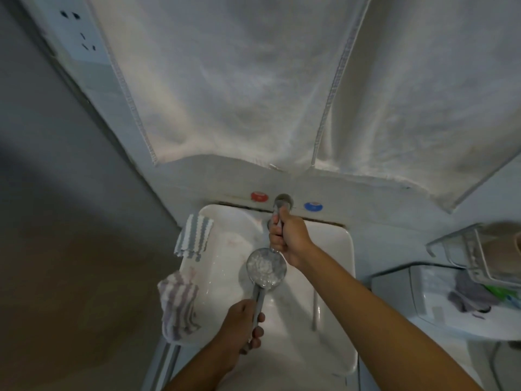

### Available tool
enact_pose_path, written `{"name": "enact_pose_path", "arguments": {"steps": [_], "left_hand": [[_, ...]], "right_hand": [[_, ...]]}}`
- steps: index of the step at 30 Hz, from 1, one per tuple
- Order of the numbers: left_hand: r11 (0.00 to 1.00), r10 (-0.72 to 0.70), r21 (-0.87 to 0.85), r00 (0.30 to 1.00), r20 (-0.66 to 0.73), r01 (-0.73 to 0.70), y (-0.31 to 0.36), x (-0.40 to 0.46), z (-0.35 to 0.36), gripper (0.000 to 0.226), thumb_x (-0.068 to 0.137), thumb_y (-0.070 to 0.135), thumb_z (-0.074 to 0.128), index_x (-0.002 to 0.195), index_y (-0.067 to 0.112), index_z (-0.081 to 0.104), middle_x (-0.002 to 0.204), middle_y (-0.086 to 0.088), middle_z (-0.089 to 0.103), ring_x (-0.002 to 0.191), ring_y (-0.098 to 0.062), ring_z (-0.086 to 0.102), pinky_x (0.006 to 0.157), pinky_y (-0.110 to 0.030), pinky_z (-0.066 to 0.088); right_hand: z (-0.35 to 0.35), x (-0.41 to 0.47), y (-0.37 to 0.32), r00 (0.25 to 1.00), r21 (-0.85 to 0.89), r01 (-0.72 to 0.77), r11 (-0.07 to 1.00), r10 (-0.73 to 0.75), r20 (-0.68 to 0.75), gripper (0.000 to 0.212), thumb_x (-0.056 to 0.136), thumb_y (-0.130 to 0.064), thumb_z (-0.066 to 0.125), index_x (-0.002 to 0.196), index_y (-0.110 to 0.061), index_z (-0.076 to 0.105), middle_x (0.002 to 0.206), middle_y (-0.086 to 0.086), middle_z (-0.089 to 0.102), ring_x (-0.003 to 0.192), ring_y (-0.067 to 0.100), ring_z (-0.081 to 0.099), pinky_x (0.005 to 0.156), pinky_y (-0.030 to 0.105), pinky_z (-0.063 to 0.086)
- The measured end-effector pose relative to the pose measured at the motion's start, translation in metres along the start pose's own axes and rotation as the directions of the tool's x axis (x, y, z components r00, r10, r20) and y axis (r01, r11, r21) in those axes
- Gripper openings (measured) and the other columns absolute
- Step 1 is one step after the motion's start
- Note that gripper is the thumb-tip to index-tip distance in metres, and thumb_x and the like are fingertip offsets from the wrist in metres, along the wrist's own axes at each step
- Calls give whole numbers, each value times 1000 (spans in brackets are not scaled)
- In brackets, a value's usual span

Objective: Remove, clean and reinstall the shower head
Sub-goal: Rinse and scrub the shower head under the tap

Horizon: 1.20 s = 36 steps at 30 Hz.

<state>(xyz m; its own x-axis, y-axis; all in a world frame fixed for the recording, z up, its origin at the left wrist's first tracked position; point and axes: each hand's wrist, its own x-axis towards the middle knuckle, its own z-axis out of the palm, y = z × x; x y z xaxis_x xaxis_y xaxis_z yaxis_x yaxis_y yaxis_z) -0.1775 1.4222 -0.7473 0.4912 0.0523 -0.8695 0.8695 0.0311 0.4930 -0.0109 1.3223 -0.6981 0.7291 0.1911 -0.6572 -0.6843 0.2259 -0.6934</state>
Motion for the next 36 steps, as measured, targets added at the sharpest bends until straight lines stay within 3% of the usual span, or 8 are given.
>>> {"name": "enact_pose_path", "arguments": {"steps": [13, 21, 28, 32, 36], "left_hand": [[1000, 0, 9, 999, 44, -1, -5, 2, -1, 32, 95, 31, 31, 81, 14, 54, 58, -4, 48, 38, -15, 40, 39, -15, 21], [994, 27, -105, 999, 30, -24, -12, 12, 5, 27, 92, 28, 36, 79, 14, 55, 69, -8, 53, 45, -18, 42, 52, -26, 23], [997, 9, -79, 1000, 17, -8, -11, 15, 8, 30, 92, 28, 35, 78, 11, 55, 58, -5, 52, 43, -17, 43, 49, -26, 25], [996, 23, -87, 1000, 14, -22, -12, 19, 9, 27, 90, 28, 35, 81, 12, 56, 67, -7, 53, 45, -17, 43, 51, -26, 25], [1000, 5, -15, 1000, 20, -4, -8, 17, 10, 30, 92, 29, 33, 80, 12, 55, 55, -3, 50, 38, -15, 41, 44, -20, 23]], "right_hand": [[5, 2, -1, 999, 8, 9, 1000, -8, -44, 44, 104, -39, 31, 65, -21, 38, 52, -3, 28, 37, 9, 18, 34, 19, 17], [6, 2, -3, 997, 10, 1, 1000, 0, -77, 44, 104, -39, 32, 65, -21, 39, 49, -4, 31, 35, 8, 21, 33, 19, 18], [7, 2, -4, 995, -11, 3, 1000, -4, -101, 44, 103, -39, 33, 64, -20, 41, 50, -3, 34, 36, 9, 22, 36, 20, 17], [8, 2, -5, 994, -9, -4, 1000, 3, -107, 44, 104, -41, 32, 65, -20, 41, 49, -4, 35, 37, 9, 23, 37, 21, 16], [9, 2, -5, 993, -8, -6, 1000, 5, -117, 45, 104, -40, 32, 65, -20, 42, 49, -3, 35, 37, 9, 23, 36, 20, 18]]}}
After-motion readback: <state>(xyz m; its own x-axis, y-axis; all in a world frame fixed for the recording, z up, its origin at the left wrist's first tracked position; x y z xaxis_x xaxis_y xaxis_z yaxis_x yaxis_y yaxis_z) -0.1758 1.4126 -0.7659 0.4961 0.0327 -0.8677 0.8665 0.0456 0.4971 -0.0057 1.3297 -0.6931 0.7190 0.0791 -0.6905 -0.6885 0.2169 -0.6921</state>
